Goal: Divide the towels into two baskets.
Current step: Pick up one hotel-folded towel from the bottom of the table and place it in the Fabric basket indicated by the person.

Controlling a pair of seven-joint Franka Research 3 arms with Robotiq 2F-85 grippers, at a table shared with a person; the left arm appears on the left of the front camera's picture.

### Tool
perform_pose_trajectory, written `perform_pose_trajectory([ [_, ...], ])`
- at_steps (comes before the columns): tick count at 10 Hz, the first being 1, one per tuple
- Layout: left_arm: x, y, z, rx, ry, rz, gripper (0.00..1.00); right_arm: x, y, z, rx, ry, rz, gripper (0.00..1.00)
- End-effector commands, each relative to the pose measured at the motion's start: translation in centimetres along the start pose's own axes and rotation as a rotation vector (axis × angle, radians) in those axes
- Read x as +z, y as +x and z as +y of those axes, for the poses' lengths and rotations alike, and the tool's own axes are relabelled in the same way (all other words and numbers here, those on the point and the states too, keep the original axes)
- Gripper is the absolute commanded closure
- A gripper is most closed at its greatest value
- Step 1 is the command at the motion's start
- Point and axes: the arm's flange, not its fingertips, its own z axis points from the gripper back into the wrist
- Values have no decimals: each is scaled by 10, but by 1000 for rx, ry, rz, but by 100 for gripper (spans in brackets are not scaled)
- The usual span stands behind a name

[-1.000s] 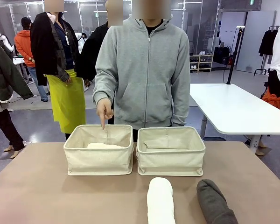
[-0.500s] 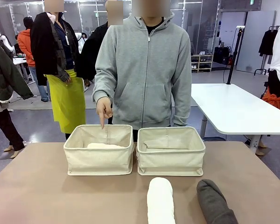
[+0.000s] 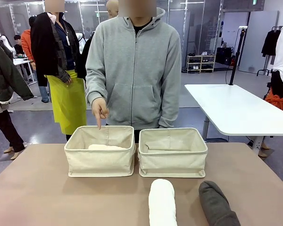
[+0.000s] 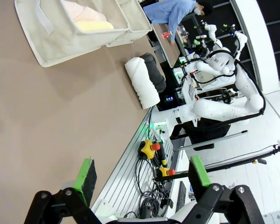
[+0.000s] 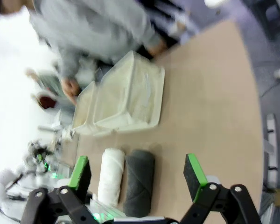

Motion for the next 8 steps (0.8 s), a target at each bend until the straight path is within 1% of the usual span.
perform_pose_trajectory([
  [1,2,-4,-2,3,-2,11,0,-55,-8,24,110,-76,241,0],
  [4,2,-4,-2,3,-2,11,0,-129,-38,47,121,-131,443,0],
  [6,2,-4,-2,3,-2,11,0,-173,-63,62,149,-203,533,0],
  [7,2,-4,-2,3,-2,11,0,-195,-75,69,189,-258,573,0],
  [8,2,-4,-2,3,-2,11,0,-207,-82,74,193,-260,596,0],
])
